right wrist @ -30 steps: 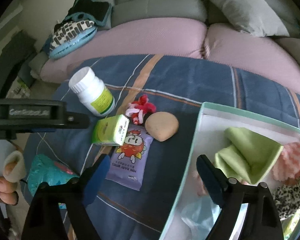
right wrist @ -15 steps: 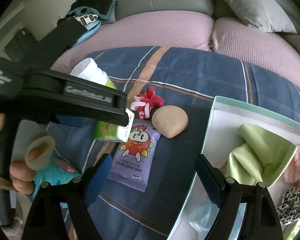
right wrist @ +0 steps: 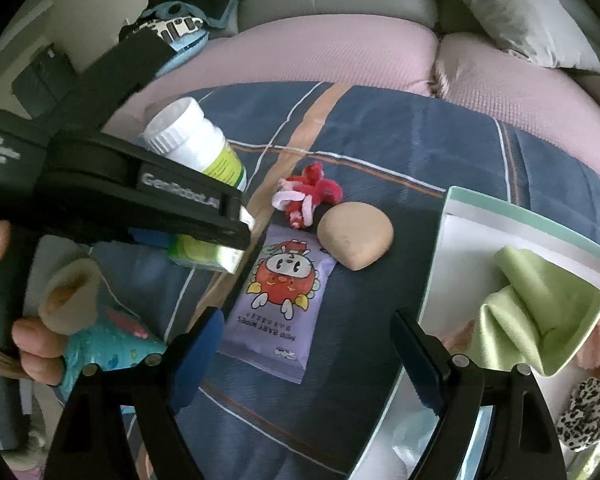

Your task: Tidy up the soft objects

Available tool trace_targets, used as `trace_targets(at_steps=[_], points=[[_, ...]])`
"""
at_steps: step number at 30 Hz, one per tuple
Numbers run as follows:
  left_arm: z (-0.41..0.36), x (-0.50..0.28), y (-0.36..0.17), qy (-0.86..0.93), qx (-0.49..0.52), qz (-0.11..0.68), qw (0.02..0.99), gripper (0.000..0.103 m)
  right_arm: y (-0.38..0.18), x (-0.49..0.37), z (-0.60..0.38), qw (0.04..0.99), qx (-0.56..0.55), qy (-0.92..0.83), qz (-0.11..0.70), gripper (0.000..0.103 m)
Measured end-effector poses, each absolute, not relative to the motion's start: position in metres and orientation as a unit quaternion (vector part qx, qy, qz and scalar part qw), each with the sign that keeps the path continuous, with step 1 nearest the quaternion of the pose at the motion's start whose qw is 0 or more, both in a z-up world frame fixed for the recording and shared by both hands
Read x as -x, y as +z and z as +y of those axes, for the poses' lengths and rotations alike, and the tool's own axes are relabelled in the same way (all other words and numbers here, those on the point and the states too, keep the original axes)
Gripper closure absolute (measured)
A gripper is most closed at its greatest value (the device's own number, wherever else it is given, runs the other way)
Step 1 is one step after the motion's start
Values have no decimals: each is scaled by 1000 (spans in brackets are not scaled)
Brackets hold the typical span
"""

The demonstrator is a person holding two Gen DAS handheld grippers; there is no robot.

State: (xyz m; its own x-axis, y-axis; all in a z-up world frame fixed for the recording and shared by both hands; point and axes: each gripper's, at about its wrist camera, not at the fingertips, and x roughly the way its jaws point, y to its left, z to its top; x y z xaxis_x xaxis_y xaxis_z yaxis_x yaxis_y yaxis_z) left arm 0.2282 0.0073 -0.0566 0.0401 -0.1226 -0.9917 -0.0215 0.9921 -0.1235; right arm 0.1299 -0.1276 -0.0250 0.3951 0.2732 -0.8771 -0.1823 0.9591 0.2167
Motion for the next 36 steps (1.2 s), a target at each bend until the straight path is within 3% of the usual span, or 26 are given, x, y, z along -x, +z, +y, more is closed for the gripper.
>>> trace_targets(at_steps=[21, 29, 36], points=[[46, -224, -50, -5, 59, 677, 734, 37, -60, -158, -86, 808, 2, 89, 583, 22], [57, -220, -61, -3, 71, 679, 731, 37, -59, -157, -78, 810, 18, 79, 581, 43], [61, -207, -56, 6, 77, 672, 736, 37, -59, -147, -90, 807, -2, 92, 584, 48]])
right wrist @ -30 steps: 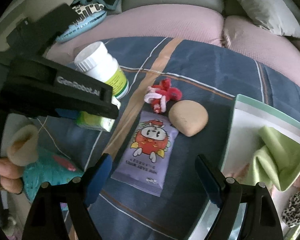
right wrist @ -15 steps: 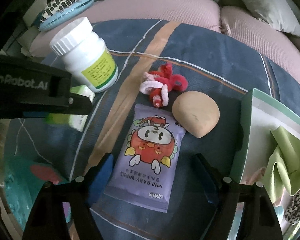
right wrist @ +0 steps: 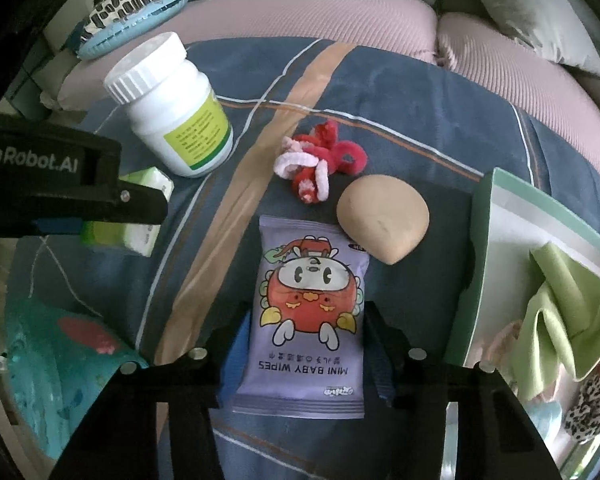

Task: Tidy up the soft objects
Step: 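Grasp the green tissue pack with the left gripper while the right grasps the purple wipes packet, then lift the tissue pack and wipes packet and carry both over the white tray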

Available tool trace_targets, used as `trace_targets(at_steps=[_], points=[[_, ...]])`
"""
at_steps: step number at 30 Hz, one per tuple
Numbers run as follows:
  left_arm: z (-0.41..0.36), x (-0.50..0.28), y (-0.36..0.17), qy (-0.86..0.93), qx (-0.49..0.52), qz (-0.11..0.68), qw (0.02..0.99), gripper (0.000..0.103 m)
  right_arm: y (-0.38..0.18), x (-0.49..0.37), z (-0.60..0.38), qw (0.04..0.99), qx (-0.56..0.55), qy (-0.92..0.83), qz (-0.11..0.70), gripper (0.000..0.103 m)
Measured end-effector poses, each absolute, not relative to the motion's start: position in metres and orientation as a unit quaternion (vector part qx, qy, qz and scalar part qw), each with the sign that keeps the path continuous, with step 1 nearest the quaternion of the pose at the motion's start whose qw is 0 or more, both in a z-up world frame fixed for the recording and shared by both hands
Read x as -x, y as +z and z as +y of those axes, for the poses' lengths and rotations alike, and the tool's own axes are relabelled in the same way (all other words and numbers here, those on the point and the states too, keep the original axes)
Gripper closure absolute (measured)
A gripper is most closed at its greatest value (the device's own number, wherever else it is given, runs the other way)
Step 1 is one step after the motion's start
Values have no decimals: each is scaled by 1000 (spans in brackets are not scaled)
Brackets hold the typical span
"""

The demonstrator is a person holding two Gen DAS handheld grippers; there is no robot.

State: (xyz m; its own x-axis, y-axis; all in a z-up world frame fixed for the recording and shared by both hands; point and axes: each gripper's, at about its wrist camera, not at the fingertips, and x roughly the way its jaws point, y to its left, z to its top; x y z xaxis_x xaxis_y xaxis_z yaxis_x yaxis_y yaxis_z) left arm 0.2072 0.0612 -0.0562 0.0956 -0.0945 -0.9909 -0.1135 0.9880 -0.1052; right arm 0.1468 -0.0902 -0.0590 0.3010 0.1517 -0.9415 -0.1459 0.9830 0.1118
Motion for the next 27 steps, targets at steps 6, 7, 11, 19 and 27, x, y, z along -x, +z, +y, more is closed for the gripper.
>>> trace_targets(at_steps=[6, 7, 11, 19, 27], points=[[53, -192, -50, 13, 84, 659, 748, 37, -57, -136, -104, 802, -41, 108, 586, 51], [51, -189, -48, 13, 85, 655, 751, 37, -56, -134, -107, 801, -47, 111, 586, 51], [50, -179, -37, 14, 89, 643, 761, 37, -55, -125, -118, 801, -66, 116, 583, 51], [47, -160, 2, 7, 102, 604, 791, 37, -31, -111, -138, 820, -82, 118, 554, 51], [33, -151, 43, -6, 96, 556, 826, 37, 22, -87, -169, 859, -96, 93, 495, 51]])
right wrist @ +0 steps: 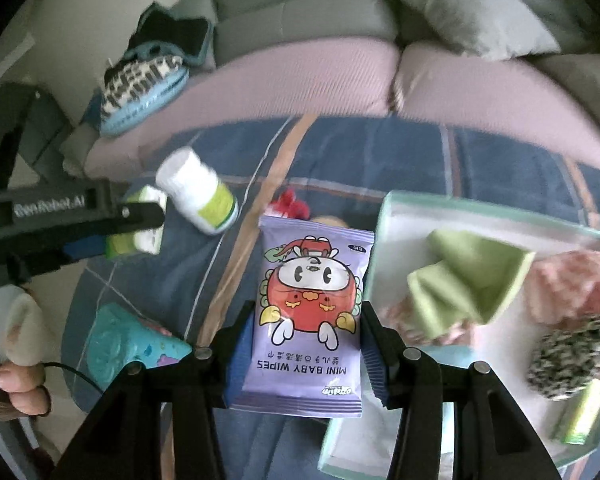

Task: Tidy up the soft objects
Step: 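Lift the tissue pack and wipes packet and carry both over the white tray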

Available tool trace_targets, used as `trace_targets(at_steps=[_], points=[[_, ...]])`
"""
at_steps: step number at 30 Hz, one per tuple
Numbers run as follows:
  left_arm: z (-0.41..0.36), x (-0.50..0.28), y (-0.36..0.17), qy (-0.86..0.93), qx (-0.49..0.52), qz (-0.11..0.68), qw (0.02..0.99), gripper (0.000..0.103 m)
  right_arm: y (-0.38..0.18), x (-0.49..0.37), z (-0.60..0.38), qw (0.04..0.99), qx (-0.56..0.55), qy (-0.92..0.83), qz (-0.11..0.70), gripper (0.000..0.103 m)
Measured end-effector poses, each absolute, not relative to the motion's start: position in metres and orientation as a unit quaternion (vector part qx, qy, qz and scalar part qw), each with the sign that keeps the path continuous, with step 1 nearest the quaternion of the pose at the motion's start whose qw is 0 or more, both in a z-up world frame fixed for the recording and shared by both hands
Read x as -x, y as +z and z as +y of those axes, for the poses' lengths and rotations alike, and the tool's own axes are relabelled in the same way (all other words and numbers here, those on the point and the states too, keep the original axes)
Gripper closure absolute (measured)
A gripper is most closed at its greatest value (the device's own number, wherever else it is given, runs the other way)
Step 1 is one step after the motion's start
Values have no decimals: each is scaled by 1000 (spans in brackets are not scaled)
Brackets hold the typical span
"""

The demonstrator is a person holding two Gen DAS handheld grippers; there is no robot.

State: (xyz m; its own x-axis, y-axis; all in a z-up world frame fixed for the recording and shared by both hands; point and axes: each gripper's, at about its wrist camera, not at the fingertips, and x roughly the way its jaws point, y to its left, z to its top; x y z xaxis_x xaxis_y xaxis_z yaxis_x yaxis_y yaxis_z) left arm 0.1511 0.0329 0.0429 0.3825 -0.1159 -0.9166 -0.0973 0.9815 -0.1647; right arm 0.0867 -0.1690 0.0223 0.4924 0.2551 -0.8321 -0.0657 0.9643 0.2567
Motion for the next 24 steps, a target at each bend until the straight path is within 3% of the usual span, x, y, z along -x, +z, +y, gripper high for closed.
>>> trace_targets(at_steps=[12, 24], points=[[-12, -136, 61, -48, 95, 520, 847, 37, 69, -57, -243, 890, -128, 22, 438, 51], [-61, -128, 62, -89, 61, 509, 854, 37, 71, -40, -316, 890, -166, -55, 422, 51]])
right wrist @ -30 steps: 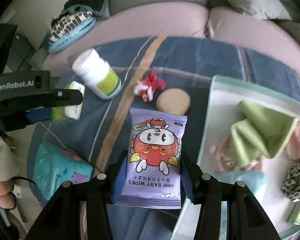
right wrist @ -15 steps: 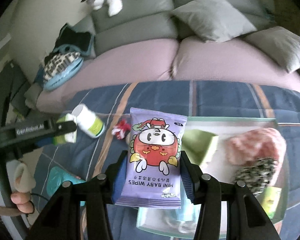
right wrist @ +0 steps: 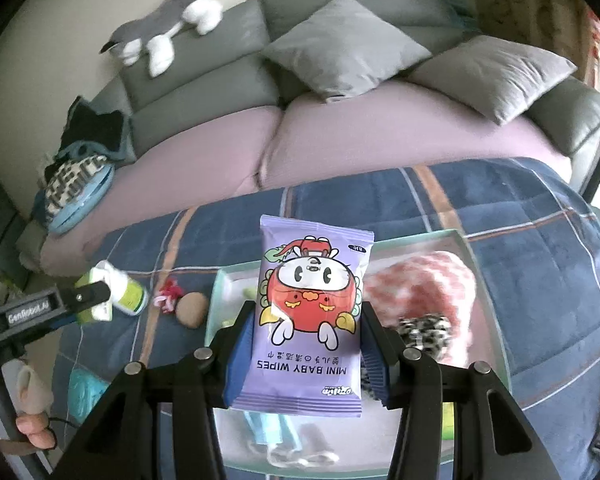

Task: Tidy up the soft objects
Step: 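Lift the tissue pack and wipes packet and carry both over the white tray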

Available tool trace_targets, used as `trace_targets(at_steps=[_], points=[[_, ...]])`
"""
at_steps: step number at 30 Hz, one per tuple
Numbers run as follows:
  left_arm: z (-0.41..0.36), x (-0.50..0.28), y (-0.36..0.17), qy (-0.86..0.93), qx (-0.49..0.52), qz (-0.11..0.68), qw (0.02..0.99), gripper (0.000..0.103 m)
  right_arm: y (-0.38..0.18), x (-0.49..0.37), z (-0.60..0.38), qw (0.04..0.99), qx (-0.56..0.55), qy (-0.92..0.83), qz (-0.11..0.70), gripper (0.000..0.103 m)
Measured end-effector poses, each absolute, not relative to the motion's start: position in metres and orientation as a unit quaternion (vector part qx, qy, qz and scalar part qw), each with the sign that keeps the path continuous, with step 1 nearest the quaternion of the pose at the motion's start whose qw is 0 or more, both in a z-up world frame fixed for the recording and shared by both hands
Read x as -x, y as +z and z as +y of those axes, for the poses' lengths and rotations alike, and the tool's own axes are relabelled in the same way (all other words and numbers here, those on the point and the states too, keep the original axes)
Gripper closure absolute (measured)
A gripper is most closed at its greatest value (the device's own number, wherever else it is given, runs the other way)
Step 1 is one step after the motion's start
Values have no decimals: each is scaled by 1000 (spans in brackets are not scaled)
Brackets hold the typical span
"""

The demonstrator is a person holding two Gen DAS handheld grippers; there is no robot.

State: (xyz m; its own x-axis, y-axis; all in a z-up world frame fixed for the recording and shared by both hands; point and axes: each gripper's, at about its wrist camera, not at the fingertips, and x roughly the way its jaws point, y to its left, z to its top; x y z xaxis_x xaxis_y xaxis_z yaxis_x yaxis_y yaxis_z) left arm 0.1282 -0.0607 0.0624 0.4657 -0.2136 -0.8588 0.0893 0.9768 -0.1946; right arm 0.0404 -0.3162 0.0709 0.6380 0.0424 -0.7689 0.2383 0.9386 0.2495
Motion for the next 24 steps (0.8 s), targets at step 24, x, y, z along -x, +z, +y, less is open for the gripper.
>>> trace_targets(at_steps=[24], points=[[-169, -97, 40, -202, -19, 525, 827, 37, 68, -5, -403, 874, -229, -163, 395, 51]])
